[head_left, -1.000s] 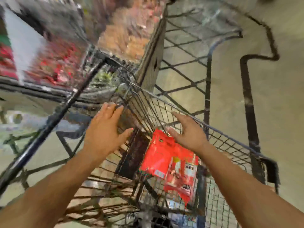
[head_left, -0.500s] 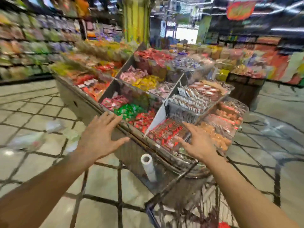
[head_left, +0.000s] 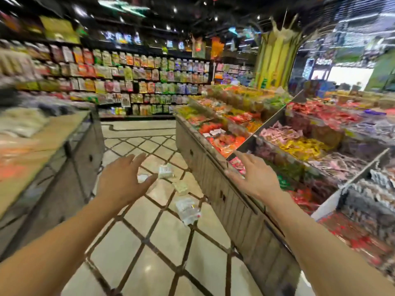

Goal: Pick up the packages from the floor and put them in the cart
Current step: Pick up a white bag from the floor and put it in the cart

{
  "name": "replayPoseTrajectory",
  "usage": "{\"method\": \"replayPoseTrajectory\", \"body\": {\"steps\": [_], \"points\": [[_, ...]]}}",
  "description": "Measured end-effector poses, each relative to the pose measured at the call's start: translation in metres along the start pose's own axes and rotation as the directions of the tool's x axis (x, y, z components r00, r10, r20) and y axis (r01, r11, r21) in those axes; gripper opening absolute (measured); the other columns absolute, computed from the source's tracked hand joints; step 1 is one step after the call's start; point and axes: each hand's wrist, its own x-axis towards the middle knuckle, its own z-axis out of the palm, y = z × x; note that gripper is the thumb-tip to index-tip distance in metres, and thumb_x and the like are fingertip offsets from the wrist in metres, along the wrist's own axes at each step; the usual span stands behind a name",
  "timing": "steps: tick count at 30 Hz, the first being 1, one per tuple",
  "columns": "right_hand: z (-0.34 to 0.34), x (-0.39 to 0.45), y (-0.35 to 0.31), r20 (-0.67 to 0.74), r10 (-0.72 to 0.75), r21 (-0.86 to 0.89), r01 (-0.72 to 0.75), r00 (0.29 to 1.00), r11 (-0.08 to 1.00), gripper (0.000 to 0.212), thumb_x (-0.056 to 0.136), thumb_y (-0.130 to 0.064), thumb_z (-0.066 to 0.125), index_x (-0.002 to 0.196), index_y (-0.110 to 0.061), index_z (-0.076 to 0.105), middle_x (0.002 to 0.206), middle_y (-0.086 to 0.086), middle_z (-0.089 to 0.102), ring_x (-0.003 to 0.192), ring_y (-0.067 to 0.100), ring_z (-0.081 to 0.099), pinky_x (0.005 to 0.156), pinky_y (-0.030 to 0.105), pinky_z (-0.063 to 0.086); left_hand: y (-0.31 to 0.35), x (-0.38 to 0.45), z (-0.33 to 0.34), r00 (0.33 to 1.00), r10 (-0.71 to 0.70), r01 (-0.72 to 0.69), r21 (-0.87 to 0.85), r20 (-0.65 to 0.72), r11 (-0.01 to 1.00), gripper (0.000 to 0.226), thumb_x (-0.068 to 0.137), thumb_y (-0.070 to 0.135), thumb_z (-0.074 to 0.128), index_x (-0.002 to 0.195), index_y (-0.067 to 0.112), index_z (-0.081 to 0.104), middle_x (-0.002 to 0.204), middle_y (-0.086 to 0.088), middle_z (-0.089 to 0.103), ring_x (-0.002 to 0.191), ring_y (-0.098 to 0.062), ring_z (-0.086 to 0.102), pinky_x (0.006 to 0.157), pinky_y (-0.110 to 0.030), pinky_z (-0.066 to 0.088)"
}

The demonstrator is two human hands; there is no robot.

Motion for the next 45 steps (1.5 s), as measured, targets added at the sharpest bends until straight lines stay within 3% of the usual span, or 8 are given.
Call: {"method": "replayPoseTrajectory", "body": {"steps": [7,11,16,21,27,31,41,45], "points": [[0.058,0.150,-0.072,-0.035,-0.138,0.017,0.139,0.990,0.990,0.113,0.074,-0.099,0.023,0.160,-0.028,0.040,0.156,0.005,0.052,0.143,0.031,0.048,0.111,0.049,0.047,-0.094,0.090,0.039,0.989,-0.147,0.141,0.180,0.020,0.974,0.074,0.096,0.071,0.046,0.152,0.022,0.049,0.141,-0.007,0.063,0.130,-0.032,0.059,0.100,-0.046,0.049],[0.093,0.237,-0.103,-0.022,-0.198,0.009,0.199,0.980,0.980,0.087,0.092,-0.079,0.047,0.163,-0.030,0.035,0.161,0.002,0.046,0.149,0.030,0.041,0.114,0.049,0.042,-0.138,0.159,0.065,0.982,-0.186,0.169,0.256,0.041,0.952,0.076,0.096,0.074,0.038,0.155,0.026,0.045,0.143,-0.005,0.061,0.133,-0.030,0.056,0.106,-0.045,0.047],[0.151,0.335,-0.124,0.037,-0.219,-0.003,0.219,0.975,0.976,0.084,0.094,-0.078,0.043,0.162,-0.031,0.035,0.163,0.003,0.044,0.147,0.031,0.043,0.115,0.048,0.040,-0.175,0.235,0.105,0.977,-0.205,0.178,0.285,0.066,0.942,0.073,0.098,0.072,0.039,0.155,0.026,0.044,0.148,-0.006,0.057,0.139,-0.031,0.051,0.111,-0.047,0.041],[0.208,0.408,-0.130,0.072,-0.207,0.018,0.206,0.976,0.978,0.103,0.080,-0.091,0.020,0.161,-0.030,0.037,0.156,0.003,0.051,0.145,0.030,0.045,0.113,0.054,0.044,-0.193,0.308,0.162,0.974,-0.202,0.168,0.274,0.099,0.947,0.075,0.097,0.072,0.042,0.153,0.023,0.046,0.146,-0.007,0.059,0.137,-0.032,0.052,0.109,-0.049,0.041],[0.269,0.494,-0.121,0.079,-0.161,-0.006,0.162,0.984,0.987,0.085,0.091,-0.085,0.039,0.159,-0.033,0.038,0.154,0.001,0.052,0.143,0.030,0.048,0.108,0.051,0.050,-0.208,0.402,0.236,0.984,-0.108,0.075,0.225,0.141,0.971,0.079,0.098,0.072,0.035,0.158,0.022,0.043,0.151,-0.008,0.057,0.140,-0.030,0.052,0.111,-0.047,0.041],[0.304,0.555,-0.114,0.107,-0.093,-0.021,0.095,0.990,0.995,0.100,0.082,-0.091,0.026,0.163,-0.032,0.033,0.160,0.003,0.047,0.145,0.030,0.046,0.104,0.052,0.053,-0.217,0.478,0.294,0.982,-0.046,0.020,0.143,0.183,0.989,0.084,0.092,0.075,0.032,0.154,0.020,0.049,0.145,-0.010,0.062,0.135,-0.032,0.057,0.107,-0.049,0.045],[0.381,0.669,-0.057,0.134,0.091,-0.022,-0.089,0.987,0.996,0.102,0.082,-0.088,0.023,0.162,-0.027,0.038,0.154,0.005,0.053,0.141,0.029,0.050,0.103,0.047,0.053,-0.190,0.660,0.421,0.950,0.137,-0.135,-0.028,0.279,0.990,0.093,0.084,0.076,0.024,0.145,0.016,0.059,0.131,-0.012,0.070,0.122,-0.035,0.064,0.099,-0.050,0.049],[0.414,0.699,-0.023,0.152,0.151,-0.010,-0.151,0.977,0.988,0.101,0.084,-0.086,0.025,0.162,-0.025,0.040,0.153,0.008,0.054,0.138,0.033,0.053,0.101,0.047,0.054,-0.166,0.703,0.478,0.925,0.191,-0.173,-0.082,0.328,0.981,0.093,0.084,0.075,0.027,0.148,0.015,0.057,0.141,-0.013,0.065,0.131,-0.035,0.058,0.102,-0.051,0.048]]}}
